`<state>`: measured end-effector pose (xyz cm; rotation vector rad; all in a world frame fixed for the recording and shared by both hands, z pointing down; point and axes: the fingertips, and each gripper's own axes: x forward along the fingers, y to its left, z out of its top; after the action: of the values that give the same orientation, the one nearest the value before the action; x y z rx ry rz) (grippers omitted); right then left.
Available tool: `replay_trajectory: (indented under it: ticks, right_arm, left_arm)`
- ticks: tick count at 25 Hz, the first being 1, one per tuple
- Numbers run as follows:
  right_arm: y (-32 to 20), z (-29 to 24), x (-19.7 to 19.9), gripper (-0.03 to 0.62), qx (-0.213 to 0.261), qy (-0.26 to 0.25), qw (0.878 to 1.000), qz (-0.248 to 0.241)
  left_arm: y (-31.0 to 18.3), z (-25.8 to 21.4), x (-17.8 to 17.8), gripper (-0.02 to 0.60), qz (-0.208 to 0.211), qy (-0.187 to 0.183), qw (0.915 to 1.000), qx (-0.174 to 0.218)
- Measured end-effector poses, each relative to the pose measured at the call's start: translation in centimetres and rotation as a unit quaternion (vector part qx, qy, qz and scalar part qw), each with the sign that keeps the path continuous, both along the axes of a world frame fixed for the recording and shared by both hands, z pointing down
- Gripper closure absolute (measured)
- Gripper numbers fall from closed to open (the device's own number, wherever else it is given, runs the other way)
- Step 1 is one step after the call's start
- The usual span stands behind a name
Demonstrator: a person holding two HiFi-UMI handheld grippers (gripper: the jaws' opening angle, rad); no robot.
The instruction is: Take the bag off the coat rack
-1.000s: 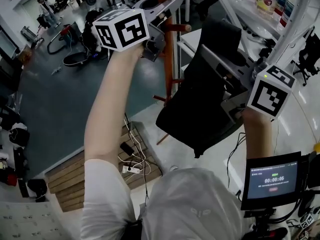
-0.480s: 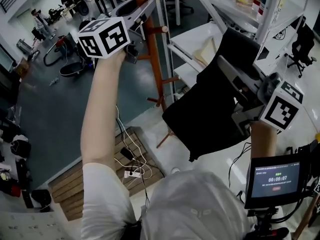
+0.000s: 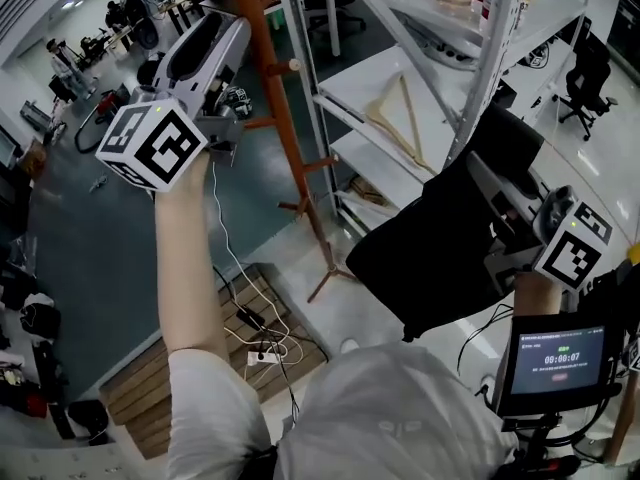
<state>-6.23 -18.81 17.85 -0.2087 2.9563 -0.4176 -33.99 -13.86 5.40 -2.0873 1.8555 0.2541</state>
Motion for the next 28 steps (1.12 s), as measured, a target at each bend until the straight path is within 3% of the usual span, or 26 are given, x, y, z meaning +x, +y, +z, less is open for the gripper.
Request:
replay_trajectory:
  ticks: [8,15,19,23,28]
  right_arm:
    - [-1.5,2.5,6.1,0.529,-0.028,-0.003,0.998,0.052]
    - [-3.3,5.4,10.5,0.53,-0.048,-0.003,0.993,0.108]
    - [-3.7,6.9,12.5,0.53,-0.055,-0.001,0.989,0.135]
    - [-3.7,8.2,14.4,0.529,-0.057,0.007,0.985,0.164]
    - [-3.5,9.7,16.2,0.528,-0.058,0.013,0.981,0.185]
  left_arm:
    - [2.2,3.2,6.9,0.399,0.039,-0.011,0.9992,0.006]
    - [-1.0,9.1,12.8,0.399,0.083,-0.016,0.9961,-0.024]
    - [-3.5,13.4,15.9,0.399,0.128,0.01,0.99,-0.058]
    - [-5.3,16.9,19.3,0.399,0.183,0.045,0.9784,-0.085]
    - [-6.1,20.7,23.1,0.399,0.223,0.077,0.967,-0.096]
